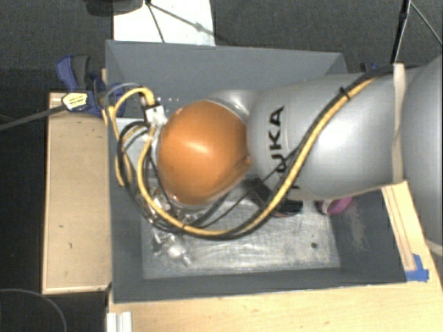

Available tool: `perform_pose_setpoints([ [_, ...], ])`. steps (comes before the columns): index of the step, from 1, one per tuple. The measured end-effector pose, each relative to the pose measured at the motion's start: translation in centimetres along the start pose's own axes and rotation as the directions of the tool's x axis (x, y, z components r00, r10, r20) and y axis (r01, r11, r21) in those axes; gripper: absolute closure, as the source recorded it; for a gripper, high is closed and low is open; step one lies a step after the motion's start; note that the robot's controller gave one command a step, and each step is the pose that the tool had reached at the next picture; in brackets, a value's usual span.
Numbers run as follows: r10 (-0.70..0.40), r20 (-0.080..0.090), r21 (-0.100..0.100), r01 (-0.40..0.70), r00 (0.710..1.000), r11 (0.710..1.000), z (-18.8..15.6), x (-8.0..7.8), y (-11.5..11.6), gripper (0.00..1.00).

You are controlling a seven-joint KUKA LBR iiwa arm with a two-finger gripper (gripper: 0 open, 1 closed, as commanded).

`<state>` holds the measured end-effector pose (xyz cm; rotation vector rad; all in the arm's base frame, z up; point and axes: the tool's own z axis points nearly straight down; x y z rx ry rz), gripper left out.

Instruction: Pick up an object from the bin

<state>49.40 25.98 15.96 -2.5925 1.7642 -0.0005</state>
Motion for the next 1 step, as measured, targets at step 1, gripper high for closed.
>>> perform_pose_setpoints([
  [1,0.014,0.0,0.001,-0.014,1.0,1.0,-3.04,-0.07,-0.14,1.0],
])
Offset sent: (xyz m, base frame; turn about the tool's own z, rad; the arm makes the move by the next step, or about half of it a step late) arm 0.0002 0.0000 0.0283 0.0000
